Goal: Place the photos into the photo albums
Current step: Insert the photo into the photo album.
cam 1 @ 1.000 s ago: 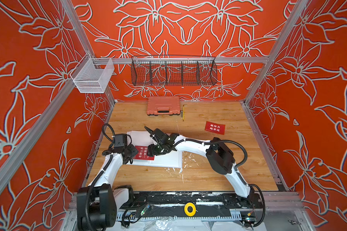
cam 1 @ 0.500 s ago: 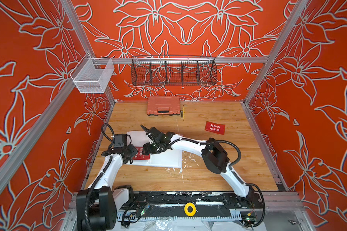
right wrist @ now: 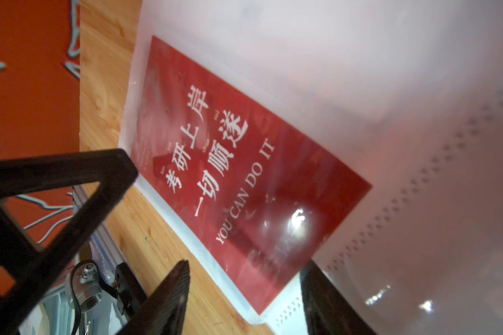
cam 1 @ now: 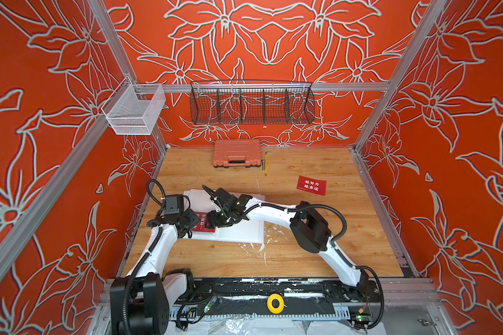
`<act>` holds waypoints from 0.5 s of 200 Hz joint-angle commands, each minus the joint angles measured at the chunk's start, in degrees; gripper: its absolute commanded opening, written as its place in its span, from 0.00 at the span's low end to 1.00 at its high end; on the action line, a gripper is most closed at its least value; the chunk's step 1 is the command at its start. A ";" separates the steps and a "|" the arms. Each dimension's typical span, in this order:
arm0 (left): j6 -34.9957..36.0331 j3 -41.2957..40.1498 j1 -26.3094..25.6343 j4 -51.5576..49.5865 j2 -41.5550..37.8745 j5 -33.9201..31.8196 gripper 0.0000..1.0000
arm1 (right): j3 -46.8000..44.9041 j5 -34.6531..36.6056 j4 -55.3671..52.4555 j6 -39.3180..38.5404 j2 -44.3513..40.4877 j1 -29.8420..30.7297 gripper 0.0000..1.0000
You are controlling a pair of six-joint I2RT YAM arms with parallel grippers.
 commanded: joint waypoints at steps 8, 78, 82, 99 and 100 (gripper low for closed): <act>0.21 0.27 0.42 -2.23 -1.90 -0.65 0.65 | -10.23 1.74 3.86 0.29 -9.09 -2.88 0.63; 0.99 3.78 -1.50 -5.82 -4.83 -4.92 0.70 | -29.66 2.60 6.32 -3.54 -26.41 -13.82 0.64; 0.95 4.11 -2.11 -6.02 -4.85 -5.42 0.70 | -30.69 2.63 6.41 -3.77 -27.14 -14.65 0.64; 0.38 6.00 -6.00 -7.16 -4.84 -8.86 0.70 | -34.93 2.54 6.71 -4.74 -30.37 -18.62 0.64; 0.31 6.12 -6.27 -7.18 -4.82 -9.09 0.70 | -35.12 2.54 6.76 -4.74 -30.47 -18.86 0.64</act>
